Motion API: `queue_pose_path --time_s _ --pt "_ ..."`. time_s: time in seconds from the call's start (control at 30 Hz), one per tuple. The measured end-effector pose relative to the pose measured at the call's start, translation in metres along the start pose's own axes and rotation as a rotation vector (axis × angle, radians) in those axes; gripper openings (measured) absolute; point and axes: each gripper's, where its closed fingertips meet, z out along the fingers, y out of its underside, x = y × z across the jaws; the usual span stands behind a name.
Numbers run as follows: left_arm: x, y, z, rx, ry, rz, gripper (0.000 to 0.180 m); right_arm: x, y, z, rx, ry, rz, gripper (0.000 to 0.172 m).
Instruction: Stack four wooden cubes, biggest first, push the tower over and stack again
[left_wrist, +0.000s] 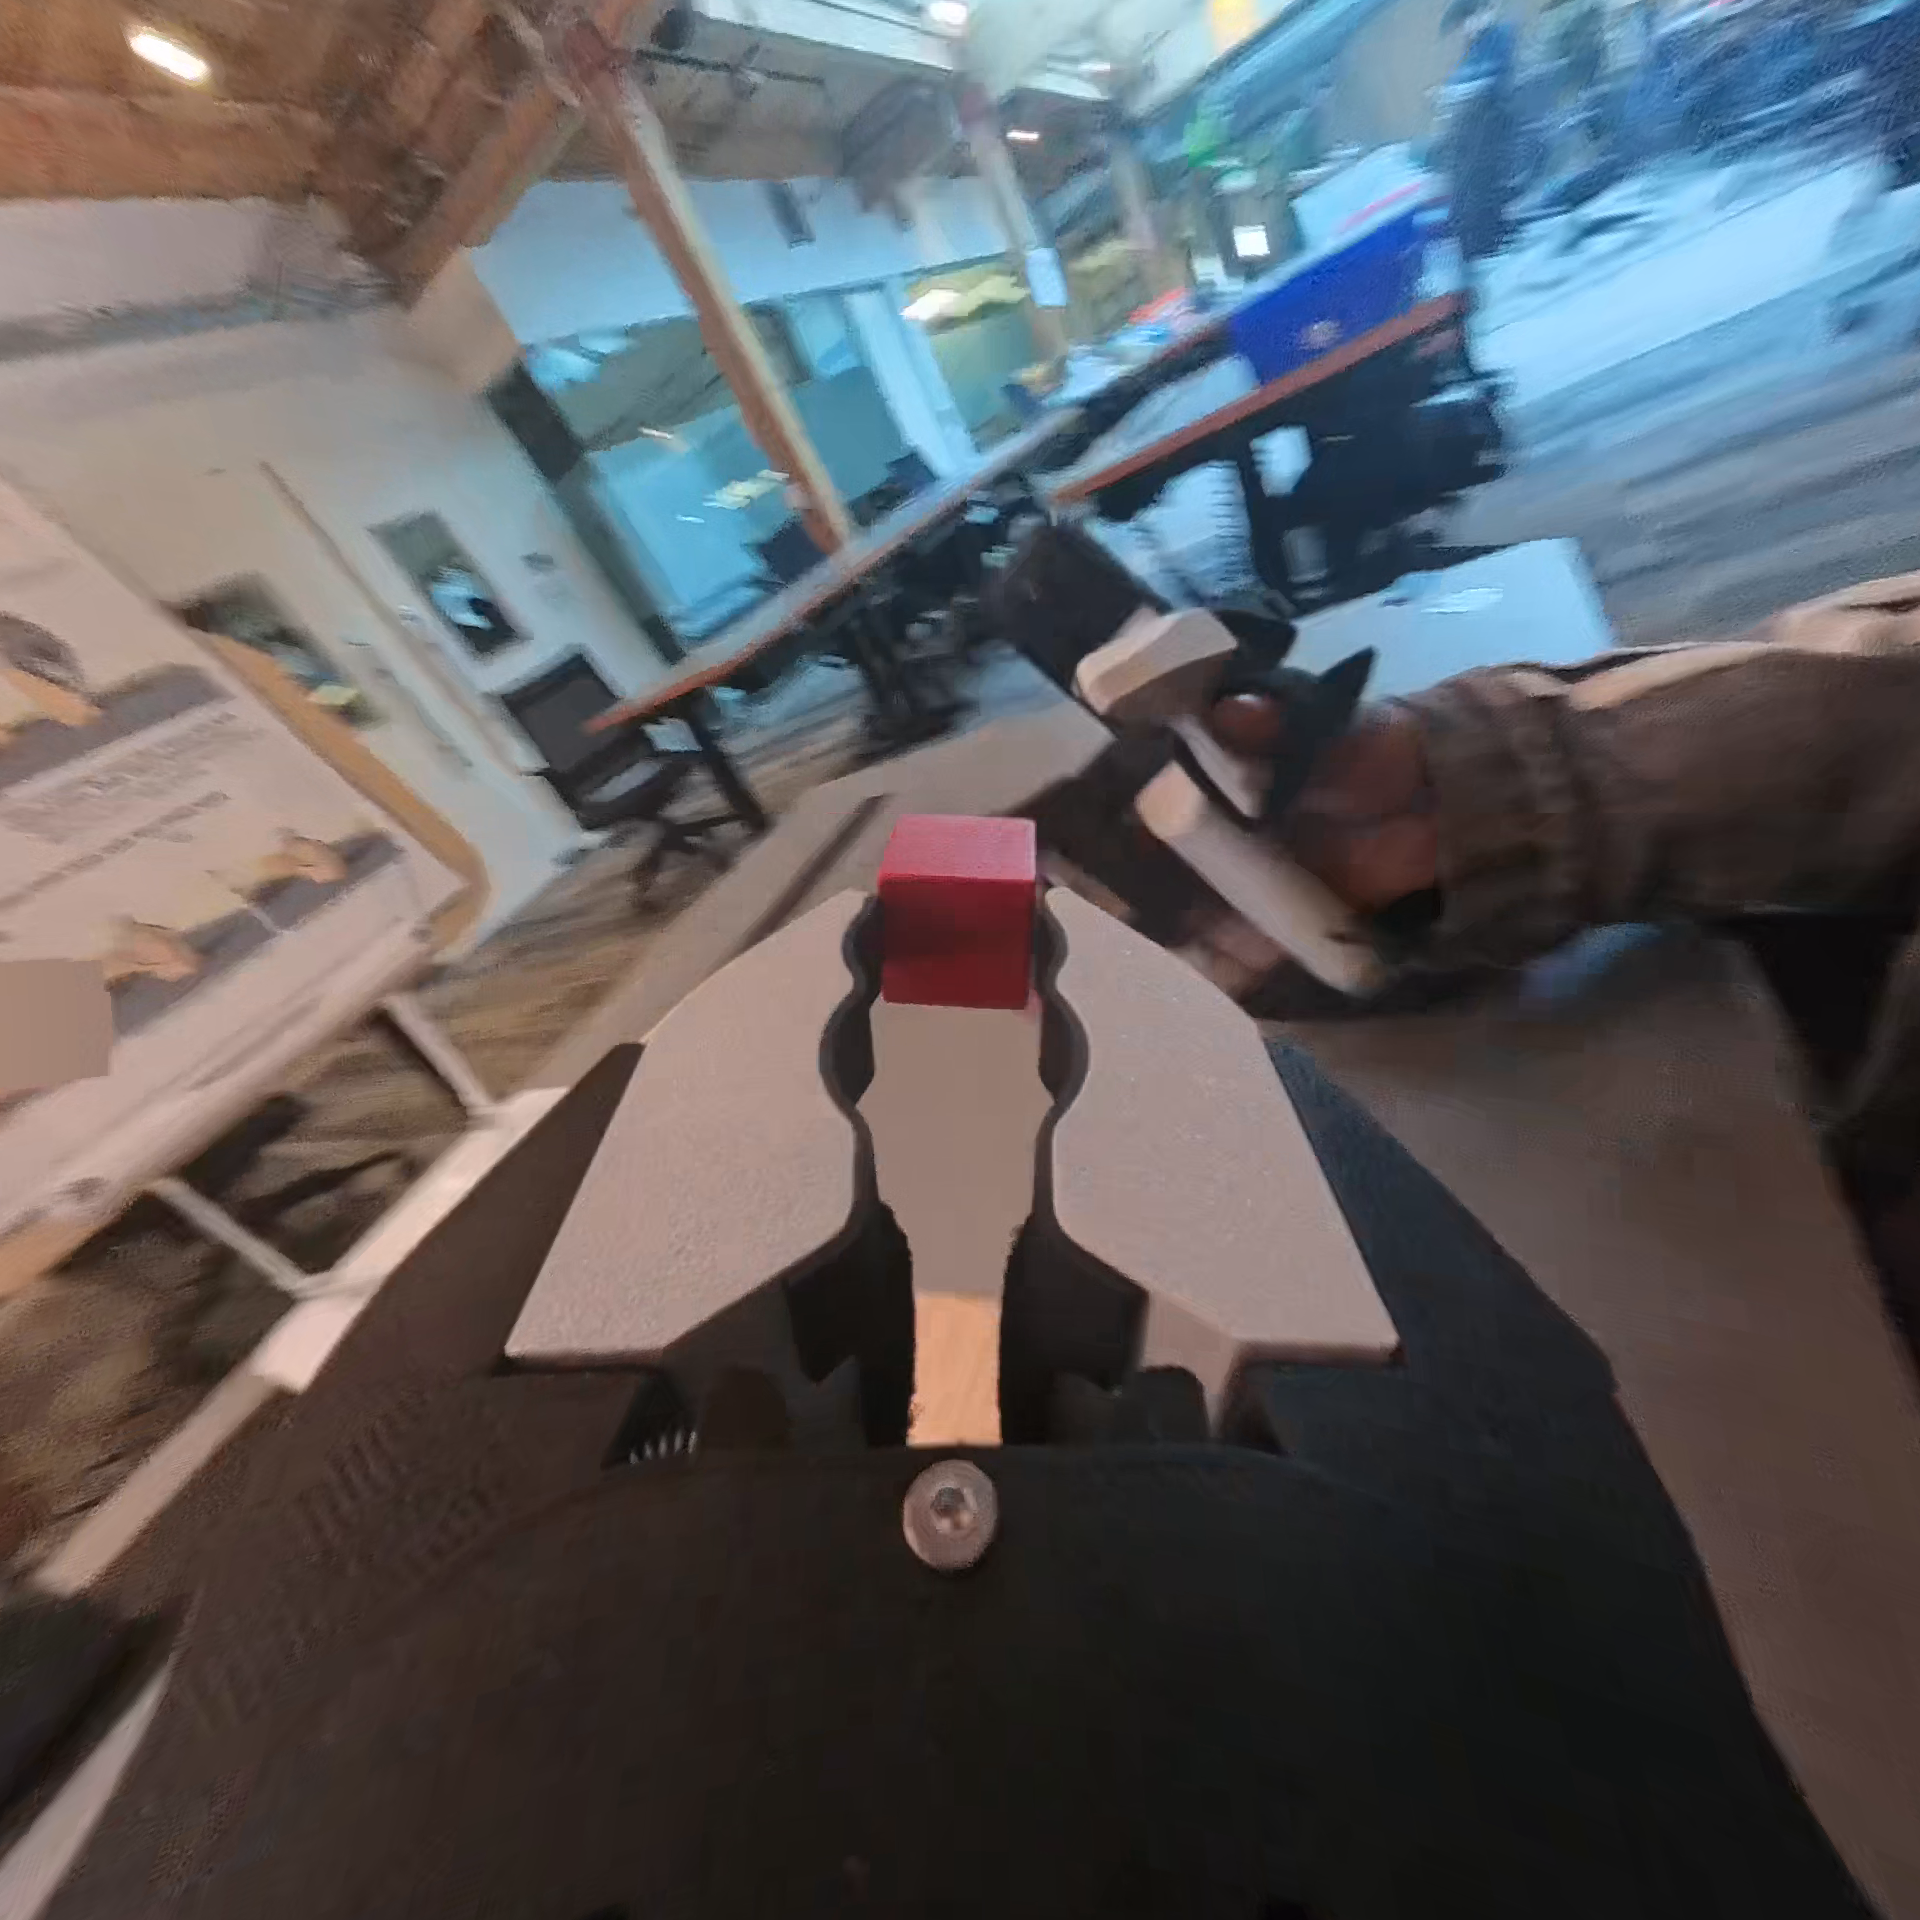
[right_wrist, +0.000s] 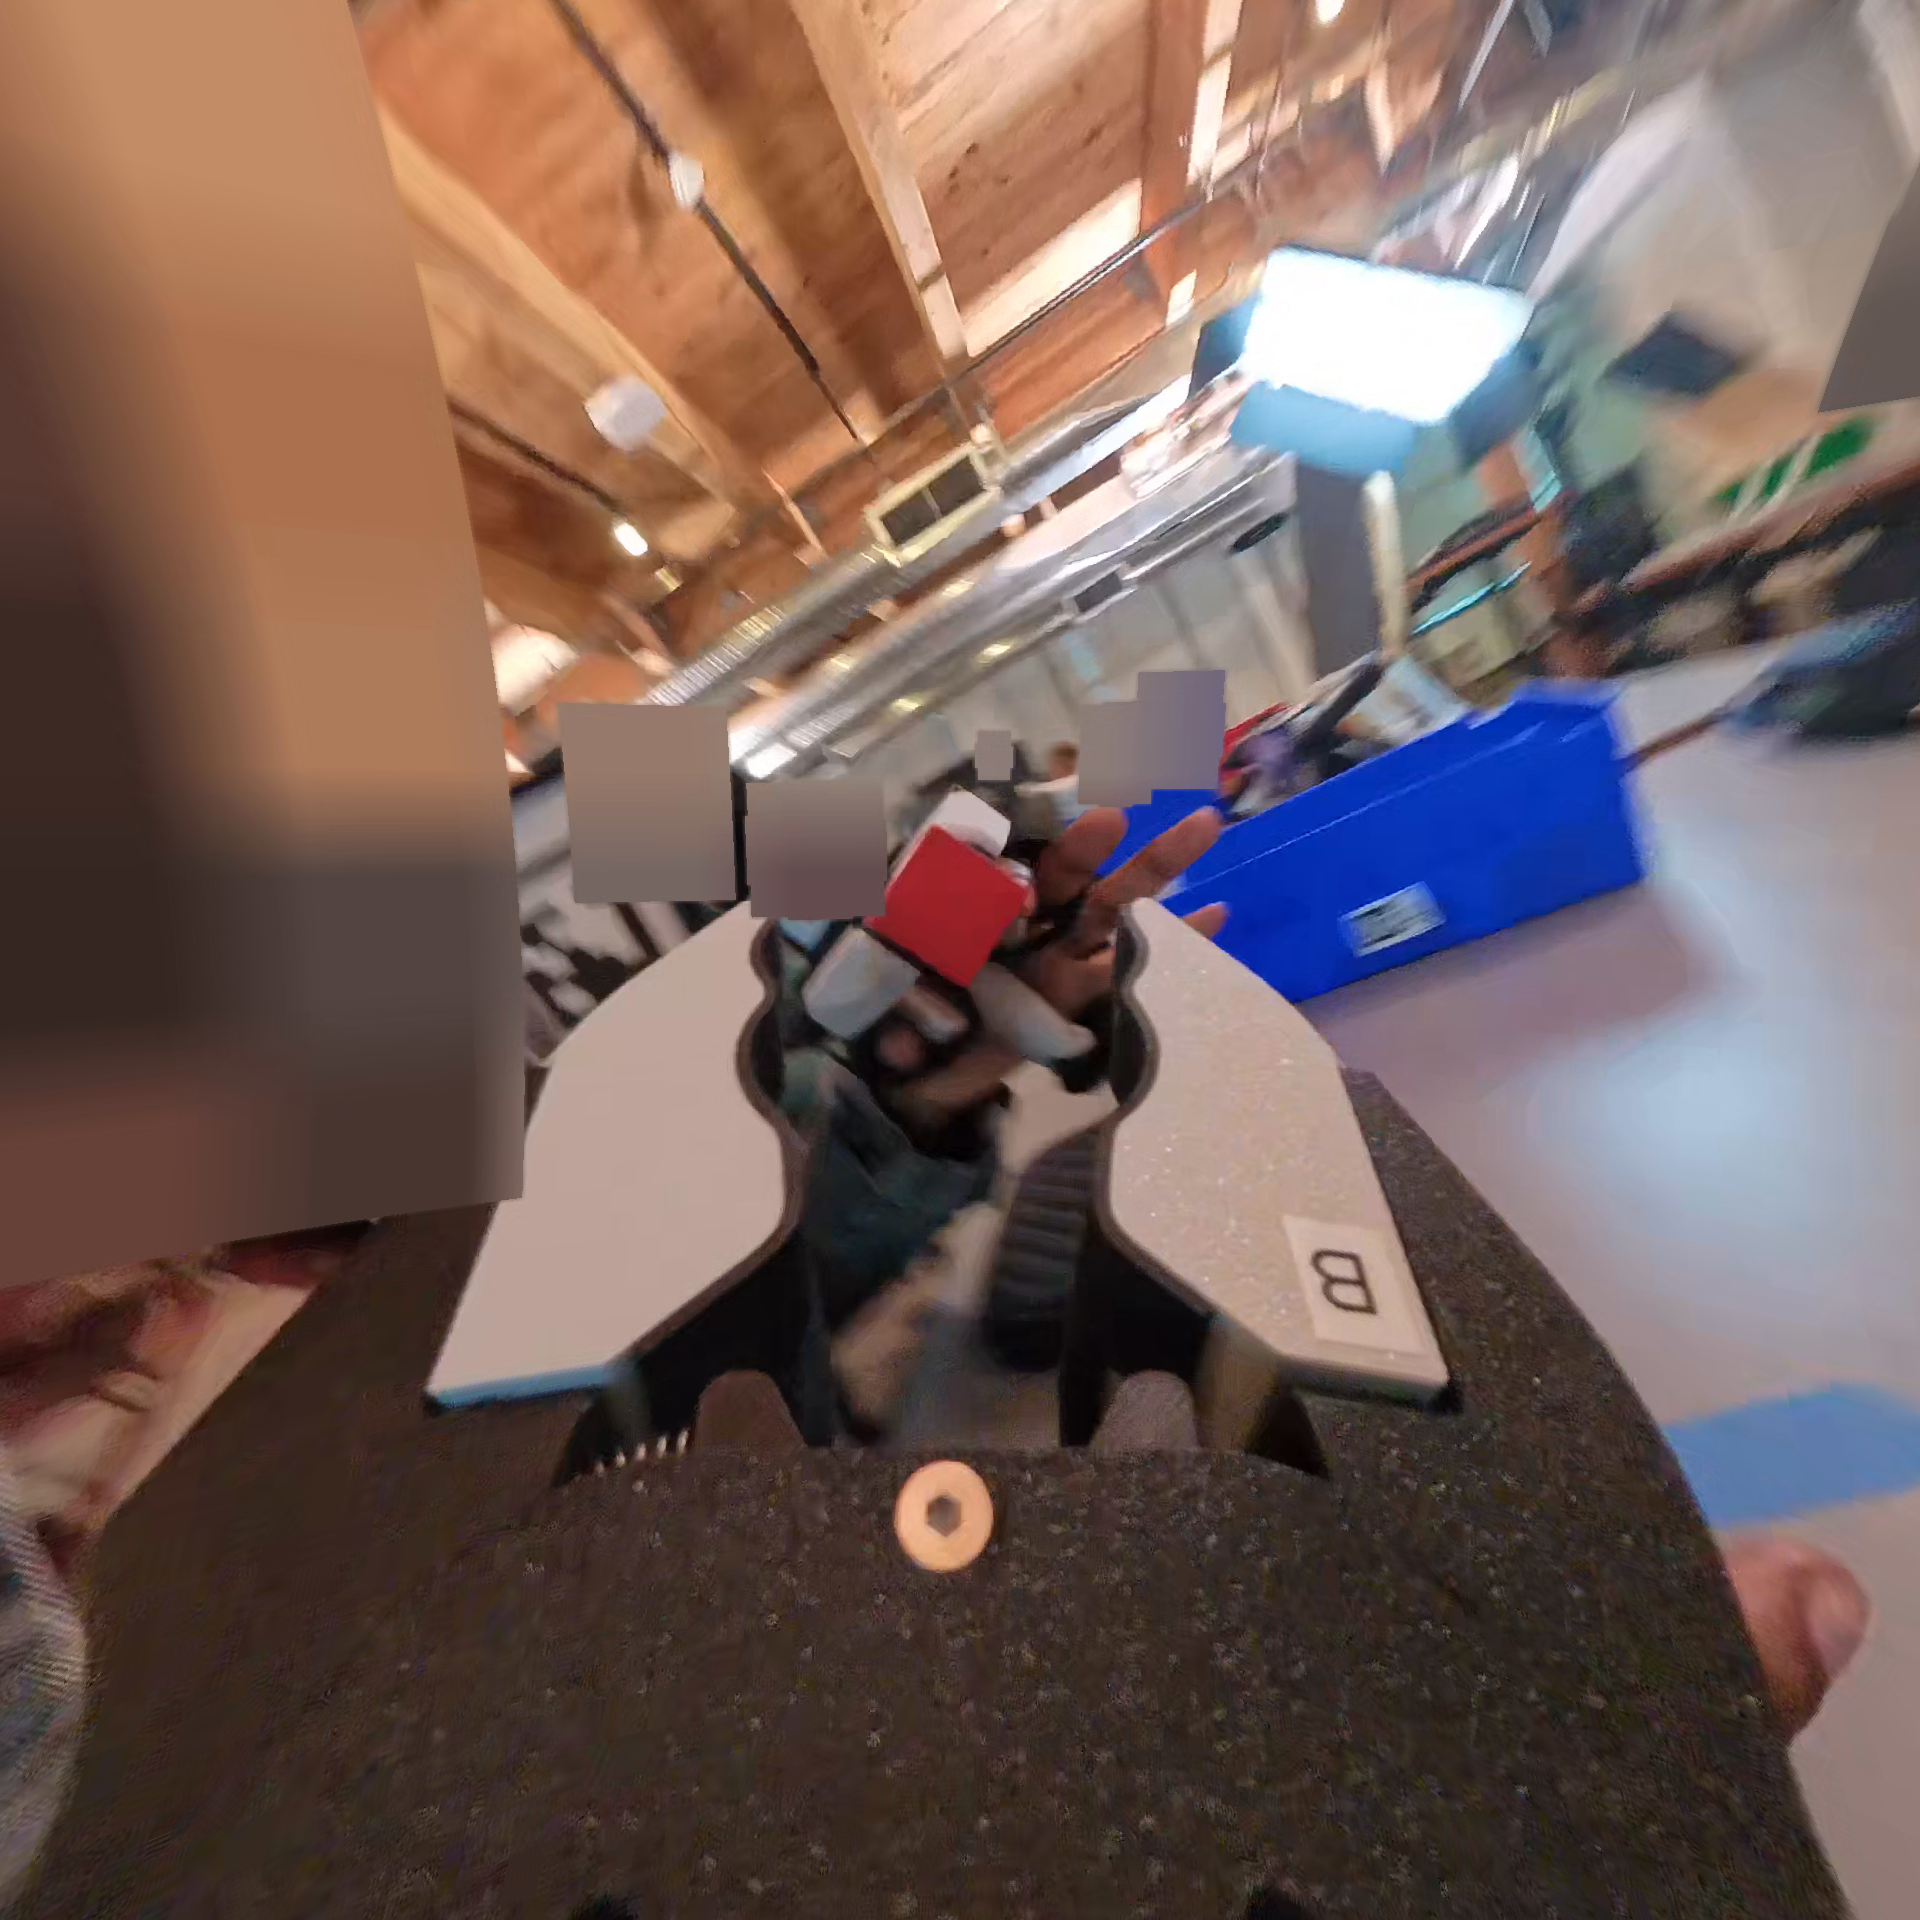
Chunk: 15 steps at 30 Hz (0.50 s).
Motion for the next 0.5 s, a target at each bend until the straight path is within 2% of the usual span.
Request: queue_pose_path --time_s 0.03,0.1,0.13,0.17,0.2,0.27,0.4,0.5 --pt "-0.003 0.002 -0.009 -0.003 0.075 -0.037 0.028 0.003 -0.001 -0.004 -0.024 0.043 -0.155 0.066" --pt "-0.009 0.013 -0.027 -0.010 0.230 -0.093 0.028 0.012 0.004 -0.013 -0.109 0.132 -0.425 0.075" --pt "-0.009 0.023 -0.035 -0.025 0.324 -0.134 0.028 0.015 0.008 -0.016 -0.155 0.151 -0.520 0.077" --pt "-0.015 0.030 -0.039 -0.027 0.357 -0.193 0.028 0.018 0.013 -0.018 -0.190 0.164 -0.581 0.082" --pt "-0.021 0.036 -0.040 -0.012 0.371 -0.258 0.028 0.022 0.018 -0.019 -0.216 0.179 -0.609 0.090" --pt "-0.025 0.047 -0.040 0.020 0.402 -0.359 0.028 0.026 0.028 -0.020 -0.249 0.172 -0.609 0.093" --pt "-0.022 0.074 -0.034 -0.038 0.411 -0.386 0.028 0.033 0.032 -0.022 -0.252 0.176 -0.546 0.096" --pt "-0.017 0.081 -0.030 -0.034 0.420 -0.409 0.028 0.033 0.030 -0.024 -0.238 0.181 -0.545 0.096"
